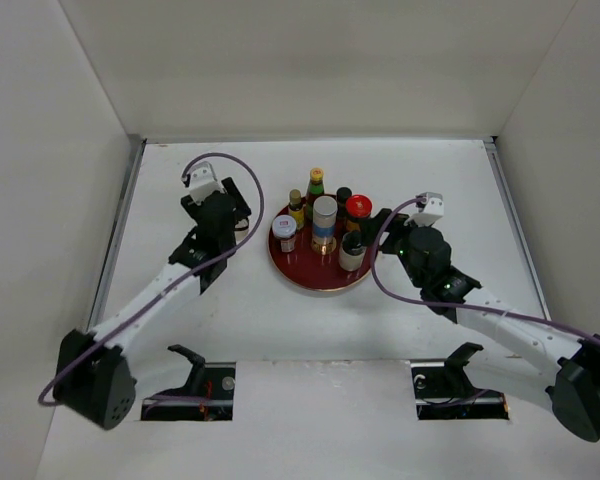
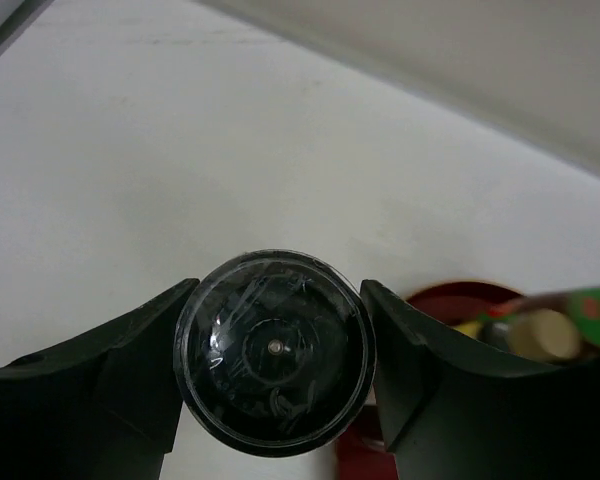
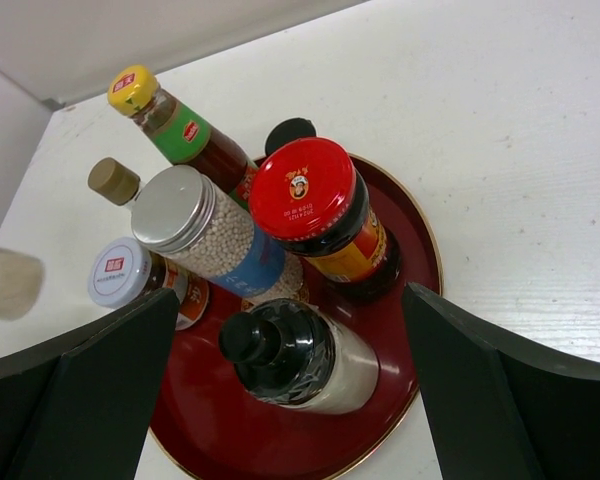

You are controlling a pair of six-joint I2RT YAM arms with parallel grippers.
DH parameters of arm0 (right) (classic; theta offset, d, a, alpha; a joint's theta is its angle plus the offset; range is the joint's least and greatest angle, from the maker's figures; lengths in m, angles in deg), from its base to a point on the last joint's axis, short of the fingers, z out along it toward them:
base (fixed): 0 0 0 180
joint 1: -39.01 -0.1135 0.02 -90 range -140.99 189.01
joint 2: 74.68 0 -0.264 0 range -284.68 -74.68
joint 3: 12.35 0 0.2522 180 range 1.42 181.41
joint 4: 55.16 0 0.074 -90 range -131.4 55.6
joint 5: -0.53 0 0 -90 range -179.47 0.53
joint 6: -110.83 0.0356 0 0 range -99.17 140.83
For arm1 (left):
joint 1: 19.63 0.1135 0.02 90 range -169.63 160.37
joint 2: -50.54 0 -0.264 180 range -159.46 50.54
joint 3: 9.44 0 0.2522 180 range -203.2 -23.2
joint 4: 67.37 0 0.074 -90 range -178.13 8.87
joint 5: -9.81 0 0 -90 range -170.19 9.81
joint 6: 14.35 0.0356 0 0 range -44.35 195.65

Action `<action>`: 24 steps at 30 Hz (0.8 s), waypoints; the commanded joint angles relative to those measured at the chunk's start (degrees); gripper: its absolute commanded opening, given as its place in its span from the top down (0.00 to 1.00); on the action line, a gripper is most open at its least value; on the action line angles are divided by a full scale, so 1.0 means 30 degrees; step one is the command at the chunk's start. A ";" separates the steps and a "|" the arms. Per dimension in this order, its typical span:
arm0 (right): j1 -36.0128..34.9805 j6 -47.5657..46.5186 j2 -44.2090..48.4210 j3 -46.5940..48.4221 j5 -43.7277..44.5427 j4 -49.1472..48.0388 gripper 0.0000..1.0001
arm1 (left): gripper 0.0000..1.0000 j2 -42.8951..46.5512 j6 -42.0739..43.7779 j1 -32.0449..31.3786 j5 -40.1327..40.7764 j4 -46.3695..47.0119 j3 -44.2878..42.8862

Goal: Organize the condiment bottles

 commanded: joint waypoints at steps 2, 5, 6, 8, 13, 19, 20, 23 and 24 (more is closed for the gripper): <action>0.0020 0.0274 0.0625 -0.0093 0.0000 -0.1313 0.00 | 0.62 0.4267 0.1226 -0.2489 0.0519 0.0444 -0.0520; 0.0167 0.0450 0.0684 -0.0211 0.0059 -0.1401 0.00 | 0.62 0.5062 0.1814 -0.4712 0.0168 -0.0289 -0.1223; 0.0167 0.0479 0.0713 -0.0211 0.0059 -0.1401 0.00 | 0.62 0.5034 0.1873 -0.5503 0.0080 -0.0261 -0.1283; 0.0225 0.0508 0.0830 -0.0327 0.0291 -0.1430 0.02 | 0.62 0.4451 0.1815 -0.6940 -0.0038 0.0263 -0.1342; 0.1131 0.1239 0.1854 -0.1088 0.0850 -0.1811 0.45 | 0.62 0.1932 0.1785 -0.9726 -0.0887 0.2869 -0.1576; 0.2188 0.2090 0.2617 -0.1529 0.0529 -0.1577 0.65 | 0.61 -0.1728 0.1815 -1.0403 -0.1386 0.5127 -0.1840; 0.2189 0.2120 0.2647 -0.1529 0.0382 -0.1577 0.62 | 0.61 -0.2285 0.1844 -1.0462 -0.1328 0.5478 -0.1811; 0.2218 0.2149 0.2647 -0.1588 0.0410 -0.1577 0.47 | 0.61 -0.3809 0.1902 -1.0375 -0.1328 0.6358 -0.1665; 0.2305 0.2149 0.2647 -0.1588 0.0410 -0.1606 0.43 | 0.61 -0.4278 0.1961 -1.0317 -0.1269 0.6505 -0.1665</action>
